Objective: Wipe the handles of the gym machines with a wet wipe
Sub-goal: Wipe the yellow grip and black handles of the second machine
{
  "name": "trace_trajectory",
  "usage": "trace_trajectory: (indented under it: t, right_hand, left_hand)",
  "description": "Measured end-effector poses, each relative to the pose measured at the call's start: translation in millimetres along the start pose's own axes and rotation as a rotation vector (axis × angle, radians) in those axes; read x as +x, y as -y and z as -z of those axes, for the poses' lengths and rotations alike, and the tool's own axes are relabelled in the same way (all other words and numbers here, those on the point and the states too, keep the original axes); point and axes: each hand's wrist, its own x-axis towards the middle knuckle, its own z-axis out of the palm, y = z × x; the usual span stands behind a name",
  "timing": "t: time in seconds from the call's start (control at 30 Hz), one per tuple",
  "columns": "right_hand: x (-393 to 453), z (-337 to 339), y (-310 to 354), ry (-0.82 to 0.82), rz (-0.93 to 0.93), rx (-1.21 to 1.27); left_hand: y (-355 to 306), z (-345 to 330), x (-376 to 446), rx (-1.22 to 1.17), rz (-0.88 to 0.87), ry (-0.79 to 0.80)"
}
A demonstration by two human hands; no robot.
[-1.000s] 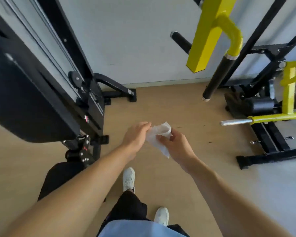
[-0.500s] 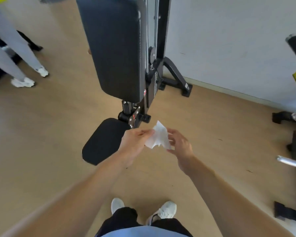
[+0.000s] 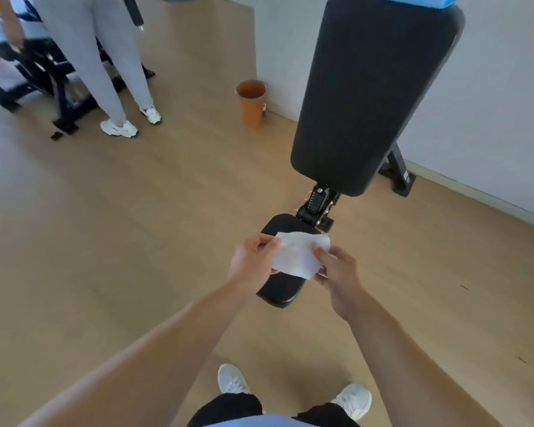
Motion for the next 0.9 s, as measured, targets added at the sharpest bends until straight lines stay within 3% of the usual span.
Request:
trace_trajectory:
  t: [0.1,0.17,0.37,0.63,0.9]
  right_hand:
    - [-2,-57,-4,-0.104,-0.037,-0.055]
    - [-7,-86,-3,-0.096,0.043,-0.119]
    - [6,-140,17,0.314,0.241,-0.037]
    - [69,-226,105,0.138,0.444,-0.091]
    - [131,-321,210,0.251,0.402,0.029]
  left_hand:
    - [-2,47,15,-0.05,-0.021,0.009]
    - [-9,74,24,-0.064,-0.034,0.01]
    - [-31,130,66,-0.115,-0.099,0.02]
    - [-89,192,159,0.007,-0.188,-0.046]
    - [-162,261,242,-0.092,-0.17,-0.126]
